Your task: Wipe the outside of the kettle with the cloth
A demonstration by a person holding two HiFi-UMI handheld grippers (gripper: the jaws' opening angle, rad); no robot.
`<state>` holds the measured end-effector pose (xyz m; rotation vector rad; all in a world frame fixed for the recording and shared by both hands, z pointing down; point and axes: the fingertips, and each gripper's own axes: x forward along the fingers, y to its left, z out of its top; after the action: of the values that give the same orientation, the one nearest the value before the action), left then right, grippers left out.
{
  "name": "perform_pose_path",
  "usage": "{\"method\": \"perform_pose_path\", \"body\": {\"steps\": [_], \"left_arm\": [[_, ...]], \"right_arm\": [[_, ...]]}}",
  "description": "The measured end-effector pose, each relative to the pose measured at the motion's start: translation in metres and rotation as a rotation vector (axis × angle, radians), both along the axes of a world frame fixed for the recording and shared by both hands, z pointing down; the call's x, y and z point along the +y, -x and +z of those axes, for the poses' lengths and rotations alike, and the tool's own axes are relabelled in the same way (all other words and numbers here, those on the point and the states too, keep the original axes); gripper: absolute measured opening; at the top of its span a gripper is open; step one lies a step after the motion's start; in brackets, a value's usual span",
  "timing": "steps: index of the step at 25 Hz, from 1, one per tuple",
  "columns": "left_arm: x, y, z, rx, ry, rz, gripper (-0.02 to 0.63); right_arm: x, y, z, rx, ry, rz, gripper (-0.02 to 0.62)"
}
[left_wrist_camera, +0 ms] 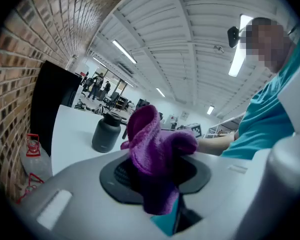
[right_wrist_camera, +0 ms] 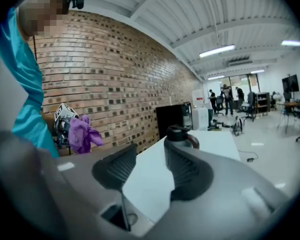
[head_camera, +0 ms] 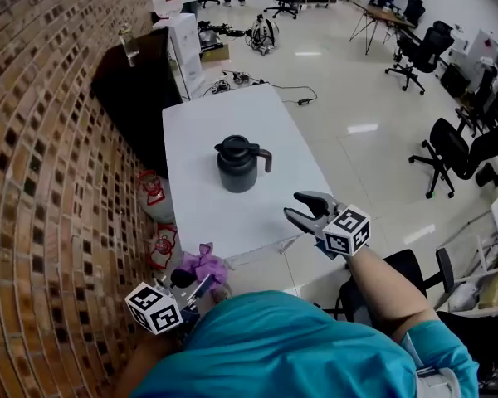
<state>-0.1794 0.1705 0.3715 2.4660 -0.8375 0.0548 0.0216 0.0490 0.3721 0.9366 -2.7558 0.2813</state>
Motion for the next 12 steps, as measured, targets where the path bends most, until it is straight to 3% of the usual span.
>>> {"method": "perform_pose_path", "body": {"steps": [4, 7, 12], "left_arm": [[-0.067, 0.025, -0.001, 0.028, 0.040, 0.056, 0.141], [-0.107, 0.034, 0.010, 0.002, 0.054, 0.082, 0.141], [-0.148, 0.008, 0.027, -0.031, 0.099, 0.091, 0.141]], "right_arm": [[-0.082, 0.021, 0.010, 0.140, 0.016, -0.002, 0.238], [-0.136, 0.029, 0.028, 0.245, 0.008, -0.022, 0.262], [-0.184, 0.032, 0.063, 0.403, -0.019, -0.187, 0.263]]}}
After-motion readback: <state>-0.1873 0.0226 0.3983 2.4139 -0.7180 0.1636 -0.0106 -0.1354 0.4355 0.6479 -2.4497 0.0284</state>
